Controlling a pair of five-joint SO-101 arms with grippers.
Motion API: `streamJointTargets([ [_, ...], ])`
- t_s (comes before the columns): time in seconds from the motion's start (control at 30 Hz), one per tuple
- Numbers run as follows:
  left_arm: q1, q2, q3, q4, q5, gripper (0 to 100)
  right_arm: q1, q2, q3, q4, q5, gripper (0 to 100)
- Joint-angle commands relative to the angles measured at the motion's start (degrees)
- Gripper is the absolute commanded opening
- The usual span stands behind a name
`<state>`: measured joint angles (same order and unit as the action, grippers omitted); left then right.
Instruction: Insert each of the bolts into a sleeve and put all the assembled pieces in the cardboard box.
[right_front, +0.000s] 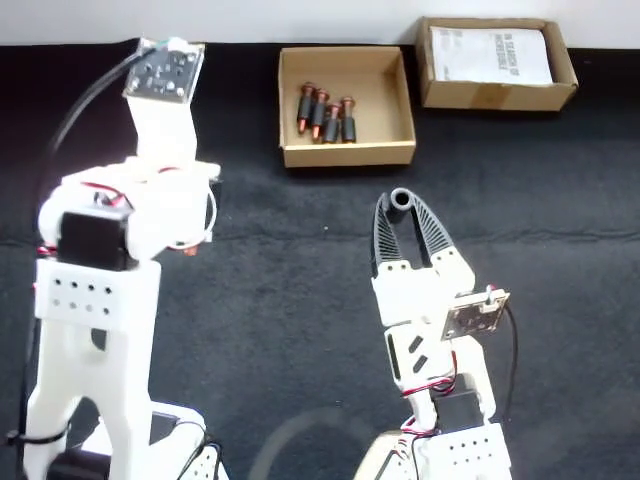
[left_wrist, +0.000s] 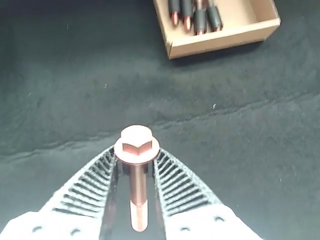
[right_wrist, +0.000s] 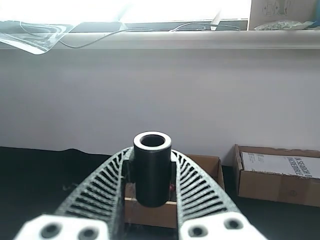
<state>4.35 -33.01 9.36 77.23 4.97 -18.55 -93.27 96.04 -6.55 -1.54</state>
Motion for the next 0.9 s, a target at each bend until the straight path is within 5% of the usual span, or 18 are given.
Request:
streamJointTargets([
  [0.0,2.7,-5.4,9.4,-10.1,0.3,1,-0.4,-0.1,7.5,-0.7,-0.9,0.8],
  [0.43,16.7,-14.6,35.6,-57.1,0.1,1,-0.1,-0.6,7.5,4.4,-0.9,0.8],
  [0.87,29.5,-14.4,25.0,-64.2,0.0,1,-0.1,-0.6,7.5,7.8,-0.9,0.8],
])
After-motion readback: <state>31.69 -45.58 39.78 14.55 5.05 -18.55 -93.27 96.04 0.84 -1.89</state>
